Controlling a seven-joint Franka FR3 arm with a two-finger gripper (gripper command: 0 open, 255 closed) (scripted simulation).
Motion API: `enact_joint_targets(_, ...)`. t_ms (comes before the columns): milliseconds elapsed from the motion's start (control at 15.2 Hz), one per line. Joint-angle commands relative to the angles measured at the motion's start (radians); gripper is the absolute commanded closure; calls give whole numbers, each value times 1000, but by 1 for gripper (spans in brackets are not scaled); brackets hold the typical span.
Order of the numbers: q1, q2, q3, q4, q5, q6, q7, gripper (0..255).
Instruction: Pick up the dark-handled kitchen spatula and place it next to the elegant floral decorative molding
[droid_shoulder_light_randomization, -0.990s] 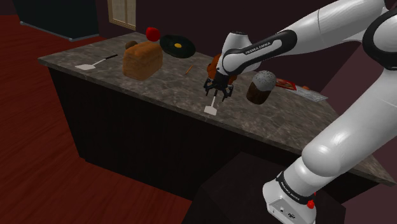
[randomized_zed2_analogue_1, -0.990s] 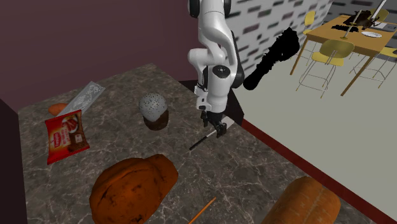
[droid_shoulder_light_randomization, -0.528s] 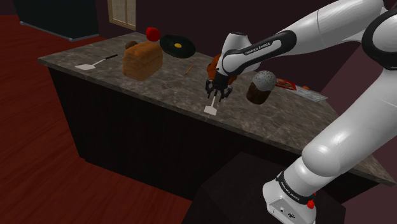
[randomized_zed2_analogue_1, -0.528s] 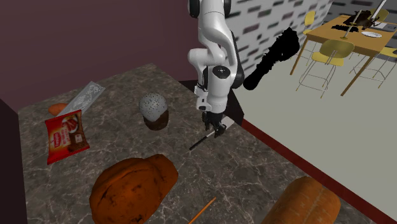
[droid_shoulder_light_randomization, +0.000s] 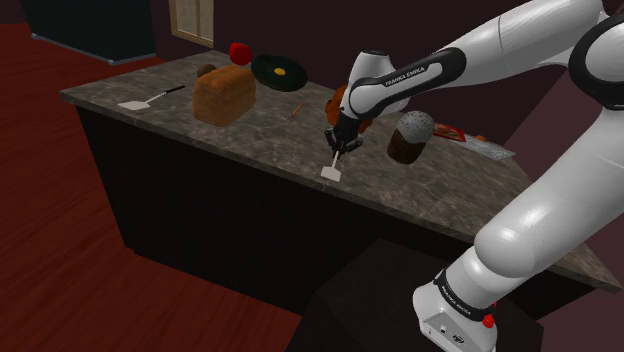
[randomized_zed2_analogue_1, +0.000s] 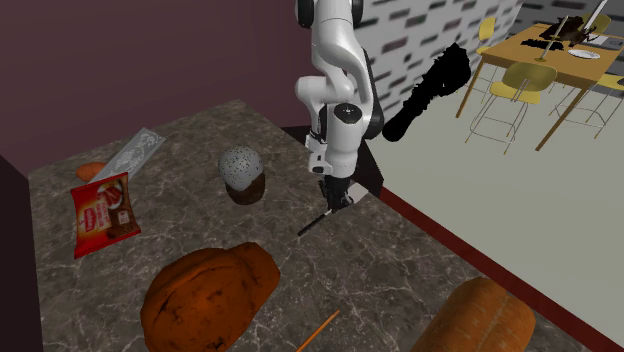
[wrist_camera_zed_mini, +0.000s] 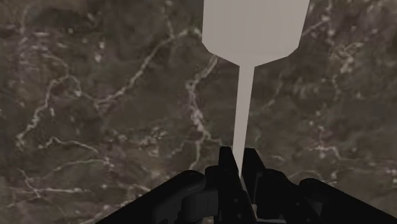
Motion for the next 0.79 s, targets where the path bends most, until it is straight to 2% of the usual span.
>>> enact_joint_targets(0,0,0,0,0,0,0,0,255)
enact_joint_targets(726,0,-85,0,64,30,-146,-27,255)
